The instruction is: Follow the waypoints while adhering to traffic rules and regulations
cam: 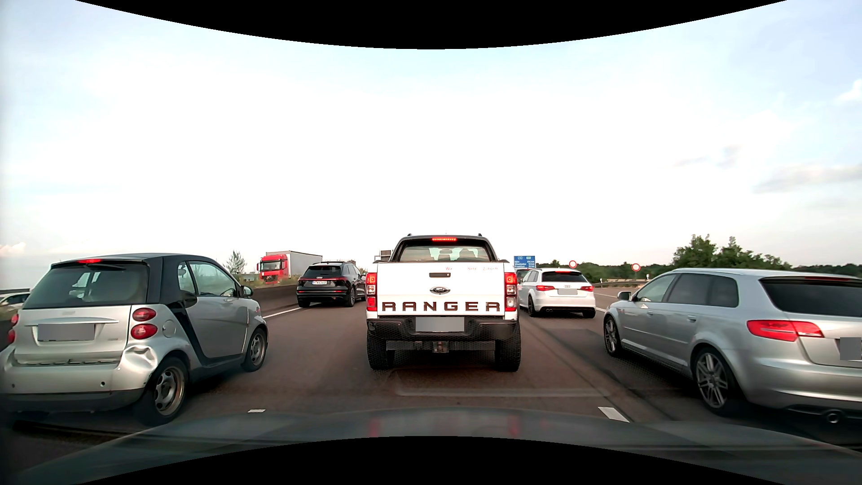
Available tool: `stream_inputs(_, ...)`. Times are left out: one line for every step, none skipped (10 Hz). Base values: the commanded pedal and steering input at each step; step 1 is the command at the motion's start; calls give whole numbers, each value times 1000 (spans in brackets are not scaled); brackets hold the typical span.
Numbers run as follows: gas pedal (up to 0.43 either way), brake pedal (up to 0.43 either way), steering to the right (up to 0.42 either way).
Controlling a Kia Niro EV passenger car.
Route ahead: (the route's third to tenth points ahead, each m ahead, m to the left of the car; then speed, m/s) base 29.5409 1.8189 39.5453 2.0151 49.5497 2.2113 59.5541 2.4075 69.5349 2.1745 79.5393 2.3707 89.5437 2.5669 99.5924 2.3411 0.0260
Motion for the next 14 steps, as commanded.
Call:
stream_inputs(0, 152, -7)
stream_inputs(0, 165, -7)
stream_inputs(0, 177, -6)
stream_inputs(0, 189, -7)
stream_inputs(0, 195, -7)
stream_inputs(0, 201, -7)
stream_inputs(0, 201, -6)
stream_inputs(0, 201, -7)
stream_inputs(0, 201, -7)
stream_inputs(0, 201, -7)
stream_inputs(0, 207, -6)
stream_inputs(0, 207, -6)
stream_inputs(0, 207, -6)
stream_inputs(0, 207, -7)
